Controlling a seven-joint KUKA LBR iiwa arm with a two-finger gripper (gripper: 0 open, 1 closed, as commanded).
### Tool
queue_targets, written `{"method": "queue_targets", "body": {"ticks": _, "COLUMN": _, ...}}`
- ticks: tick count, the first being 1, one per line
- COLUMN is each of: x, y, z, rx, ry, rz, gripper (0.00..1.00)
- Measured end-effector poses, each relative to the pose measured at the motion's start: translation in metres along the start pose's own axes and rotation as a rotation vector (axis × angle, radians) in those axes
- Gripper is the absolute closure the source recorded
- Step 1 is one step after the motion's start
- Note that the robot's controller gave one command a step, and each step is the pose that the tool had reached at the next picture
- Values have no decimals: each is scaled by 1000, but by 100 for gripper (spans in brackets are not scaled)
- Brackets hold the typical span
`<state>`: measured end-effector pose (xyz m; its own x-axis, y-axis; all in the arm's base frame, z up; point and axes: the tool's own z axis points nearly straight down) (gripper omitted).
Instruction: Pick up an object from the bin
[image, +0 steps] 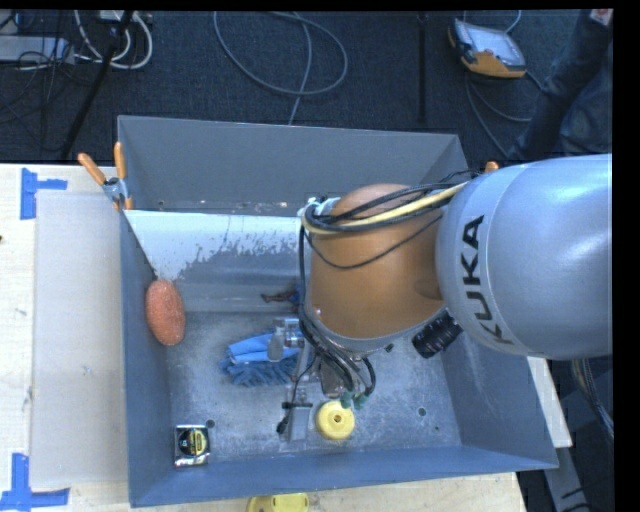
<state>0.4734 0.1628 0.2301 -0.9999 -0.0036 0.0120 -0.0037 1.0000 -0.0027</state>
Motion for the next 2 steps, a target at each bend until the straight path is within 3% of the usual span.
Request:
{"method": "queue_targets", "body": {"ticks": 1, "x": -2, "y": -1, "z": -4, "rx": -2, "ry": -9, "rz": 6, "gripper": 0}}
{"method": "queue_targets", "body": {"ticks": 2, "x": -50, "y": -4, "z": 67, "rx": -3, "ry": -15, "rz": -26, "gripper": 0}}
